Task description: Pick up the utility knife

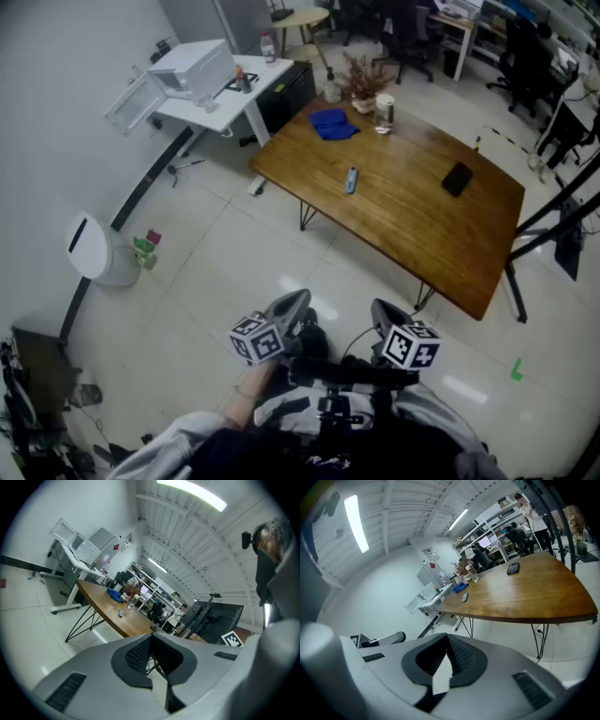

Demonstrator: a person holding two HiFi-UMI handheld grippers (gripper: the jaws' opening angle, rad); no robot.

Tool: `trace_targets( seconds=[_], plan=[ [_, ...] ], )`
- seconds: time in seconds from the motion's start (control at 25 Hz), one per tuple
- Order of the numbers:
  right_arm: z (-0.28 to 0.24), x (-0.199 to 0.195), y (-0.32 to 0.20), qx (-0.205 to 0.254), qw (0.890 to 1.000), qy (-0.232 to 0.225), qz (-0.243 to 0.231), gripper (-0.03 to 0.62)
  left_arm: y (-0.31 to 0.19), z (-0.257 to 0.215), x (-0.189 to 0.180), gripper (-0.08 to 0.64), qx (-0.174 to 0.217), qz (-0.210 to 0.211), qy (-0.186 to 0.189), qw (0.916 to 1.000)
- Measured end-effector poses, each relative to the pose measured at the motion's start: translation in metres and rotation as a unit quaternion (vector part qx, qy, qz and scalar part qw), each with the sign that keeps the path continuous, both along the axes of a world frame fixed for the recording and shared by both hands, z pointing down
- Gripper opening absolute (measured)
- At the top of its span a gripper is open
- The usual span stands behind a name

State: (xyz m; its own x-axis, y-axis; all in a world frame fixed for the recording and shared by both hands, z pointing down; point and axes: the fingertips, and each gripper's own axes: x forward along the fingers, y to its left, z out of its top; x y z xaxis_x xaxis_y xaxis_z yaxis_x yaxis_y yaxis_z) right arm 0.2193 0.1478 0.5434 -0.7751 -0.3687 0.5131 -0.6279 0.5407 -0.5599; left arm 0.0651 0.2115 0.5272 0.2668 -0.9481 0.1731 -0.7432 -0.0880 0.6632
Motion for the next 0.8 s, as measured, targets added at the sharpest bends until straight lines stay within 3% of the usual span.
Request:
trace_targets(
  seconds=[0.2, 0.48, 0.8],
  plan=[
    [0.001, -0.052, -0.028, -0.005, 1.0, -0.015, 0.011, 0.012, -0.041, -0.006, -0.047, 0.005, 0.003, 0.033, -0.021, 0.9992],
    [-0.002, -0.126, -0.067, 0.006, 0.999, 0.004, 0.036, 0.014, -0.081, 0.0, -0.121, 0.005, -0.006, 0.066, -0.032, 0.9973],
    [-0.004, -0.165, -0.089, 0.011, 0.998, 0.034, 0.043, 0.014, -0.109, 0.007, -0.17, 0.005, -0.004, 0.066, -0.006, 0.9978]
  ],
)
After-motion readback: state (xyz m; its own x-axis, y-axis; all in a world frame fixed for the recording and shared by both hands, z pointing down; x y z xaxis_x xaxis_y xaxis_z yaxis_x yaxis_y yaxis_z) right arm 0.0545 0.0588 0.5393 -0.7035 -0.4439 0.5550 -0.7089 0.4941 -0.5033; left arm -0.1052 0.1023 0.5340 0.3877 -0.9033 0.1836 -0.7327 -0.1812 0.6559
